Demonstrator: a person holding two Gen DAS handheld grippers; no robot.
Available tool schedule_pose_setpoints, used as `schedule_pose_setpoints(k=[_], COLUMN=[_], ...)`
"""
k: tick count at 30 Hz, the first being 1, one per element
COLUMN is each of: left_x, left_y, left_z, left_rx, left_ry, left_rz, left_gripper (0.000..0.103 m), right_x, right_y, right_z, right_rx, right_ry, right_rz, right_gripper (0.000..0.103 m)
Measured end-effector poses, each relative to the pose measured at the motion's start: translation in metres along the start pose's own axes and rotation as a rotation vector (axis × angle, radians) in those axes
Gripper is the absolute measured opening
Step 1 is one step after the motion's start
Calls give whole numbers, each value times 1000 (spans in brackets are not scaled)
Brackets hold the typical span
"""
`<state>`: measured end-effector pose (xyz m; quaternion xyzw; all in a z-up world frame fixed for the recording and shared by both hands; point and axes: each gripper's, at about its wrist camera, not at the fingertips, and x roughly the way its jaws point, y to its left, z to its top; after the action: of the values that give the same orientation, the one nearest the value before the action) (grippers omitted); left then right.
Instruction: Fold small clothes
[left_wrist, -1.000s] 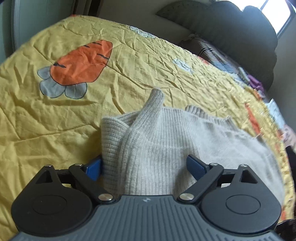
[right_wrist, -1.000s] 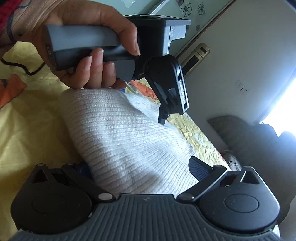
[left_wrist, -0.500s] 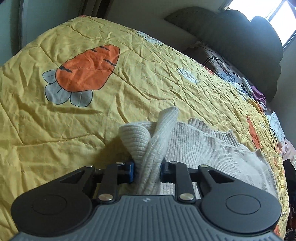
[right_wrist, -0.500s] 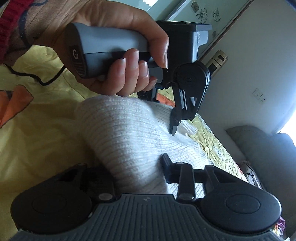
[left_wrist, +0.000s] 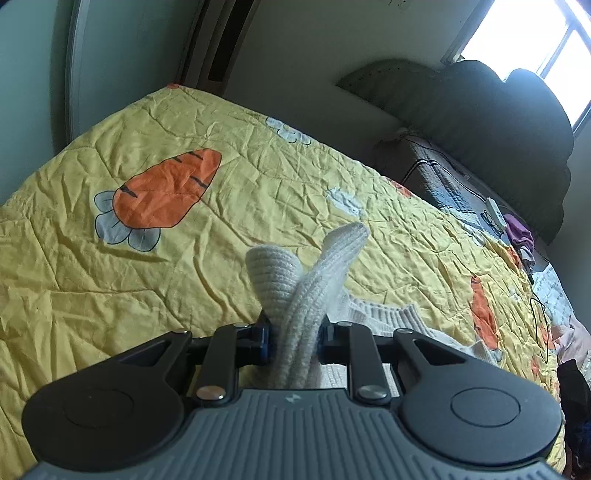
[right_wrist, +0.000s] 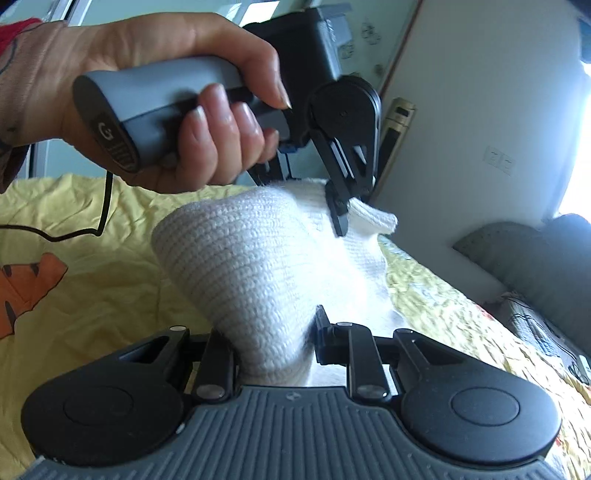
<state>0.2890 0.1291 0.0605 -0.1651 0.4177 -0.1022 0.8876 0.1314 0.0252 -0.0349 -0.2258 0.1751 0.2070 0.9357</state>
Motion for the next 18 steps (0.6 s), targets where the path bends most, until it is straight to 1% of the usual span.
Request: schedule_pose_setpoints(k=[5,13,18], left_x=[-11,-22,-19], left_y=[-43,-102,-135], left_z=[-5,-17,-29], left_rx=[79,105,117], left_ry=[-35,-75,-82], left_rz=[11,-40,-72], left_gripper=[21,21,21], right_x=[-16,-48,-69], right_y=[-17,-49,-71], right_z=[-10,-27,-42], right_rx=[19,54,90], right_ry=[-9,-20,-7], right_rz=[-34,-103,-135], right_gripper=[24,23,23])
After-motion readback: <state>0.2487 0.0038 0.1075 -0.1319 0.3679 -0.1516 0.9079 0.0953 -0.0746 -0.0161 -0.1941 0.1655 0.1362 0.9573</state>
